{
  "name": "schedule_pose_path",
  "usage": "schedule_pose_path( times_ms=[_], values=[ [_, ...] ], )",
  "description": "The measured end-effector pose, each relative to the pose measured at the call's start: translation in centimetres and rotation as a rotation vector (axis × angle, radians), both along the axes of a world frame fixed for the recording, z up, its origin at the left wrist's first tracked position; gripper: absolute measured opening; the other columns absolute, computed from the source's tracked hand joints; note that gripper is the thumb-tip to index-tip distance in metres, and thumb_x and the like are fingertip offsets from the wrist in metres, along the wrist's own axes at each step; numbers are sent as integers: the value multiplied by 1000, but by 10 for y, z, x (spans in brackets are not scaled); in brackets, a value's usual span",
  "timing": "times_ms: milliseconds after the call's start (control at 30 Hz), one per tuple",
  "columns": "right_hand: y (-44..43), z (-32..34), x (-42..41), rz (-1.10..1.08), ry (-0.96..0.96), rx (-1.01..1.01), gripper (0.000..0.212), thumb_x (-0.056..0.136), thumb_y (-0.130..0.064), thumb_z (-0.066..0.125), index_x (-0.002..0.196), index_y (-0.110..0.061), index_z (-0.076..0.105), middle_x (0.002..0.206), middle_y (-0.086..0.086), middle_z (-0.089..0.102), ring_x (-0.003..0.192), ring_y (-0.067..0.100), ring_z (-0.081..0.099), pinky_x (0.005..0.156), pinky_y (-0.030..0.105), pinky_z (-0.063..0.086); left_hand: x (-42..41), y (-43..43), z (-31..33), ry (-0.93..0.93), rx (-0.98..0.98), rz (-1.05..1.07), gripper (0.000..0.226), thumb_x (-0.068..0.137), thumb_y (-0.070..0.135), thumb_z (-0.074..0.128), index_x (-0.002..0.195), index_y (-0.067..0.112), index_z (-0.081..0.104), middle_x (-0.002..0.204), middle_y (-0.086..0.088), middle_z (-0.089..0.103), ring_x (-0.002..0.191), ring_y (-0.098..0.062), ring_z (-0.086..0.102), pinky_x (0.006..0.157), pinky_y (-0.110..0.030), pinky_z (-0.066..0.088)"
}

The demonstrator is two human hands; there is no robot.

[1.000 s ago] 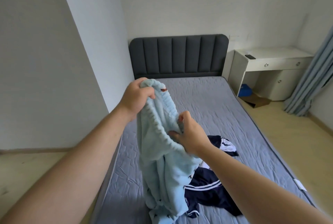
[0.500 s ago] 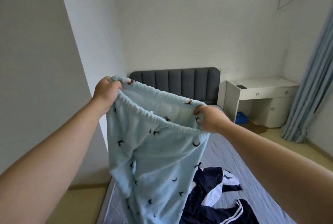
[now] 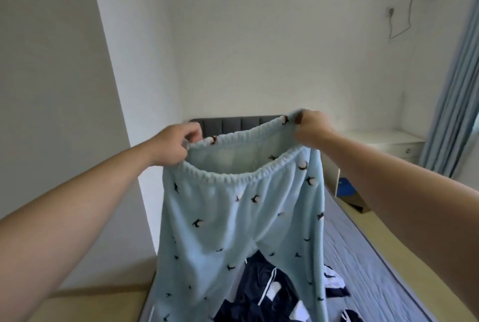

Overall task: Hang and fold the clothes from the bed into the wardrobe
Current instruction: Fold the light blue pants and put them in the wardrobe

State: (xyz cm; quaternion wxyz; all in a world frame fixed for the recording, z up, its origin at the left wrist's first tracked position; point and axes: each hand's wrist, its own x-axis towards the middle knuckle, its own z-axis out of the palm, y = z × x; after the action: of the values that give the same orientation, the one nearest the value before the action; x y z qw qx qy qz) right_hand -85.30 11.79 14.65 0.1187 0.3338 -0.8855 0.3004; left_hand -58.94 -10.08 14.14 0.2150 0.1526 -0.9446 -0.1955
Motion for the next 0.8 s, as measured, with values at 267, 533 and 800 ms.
schedule_pose_path(
  times_ms=[267,533,800],
  values=[
    [10,-1,6,0,191,88,40,88,-1,42,125,-9,52,126,13,48,106,35,54,88,43,50,-11,23,-11,-319,-149,-19,74,71,-18,35,95,38,77,129,15,53,116,-10,50,91,-17,41],
    [42,36,4,-66,72,117,35,81,5,49,91,-16,75,81,7,68,60,22,64,54,32,57,-18,-1,1,-46,-188,452,41,81,8,53,102,33,78,127,1,66,104,-24,60,86,-28,50],
    [67,46,-1,-194,59,33,12,69,-12,52,74,-11,63,72,6,63,59,22,59,51,21,38,-27,10,29,-174,-90,306,54,80,1,53,122,31,66,140,-1,51,105,-19,50,74,-25,43]
  ],
)
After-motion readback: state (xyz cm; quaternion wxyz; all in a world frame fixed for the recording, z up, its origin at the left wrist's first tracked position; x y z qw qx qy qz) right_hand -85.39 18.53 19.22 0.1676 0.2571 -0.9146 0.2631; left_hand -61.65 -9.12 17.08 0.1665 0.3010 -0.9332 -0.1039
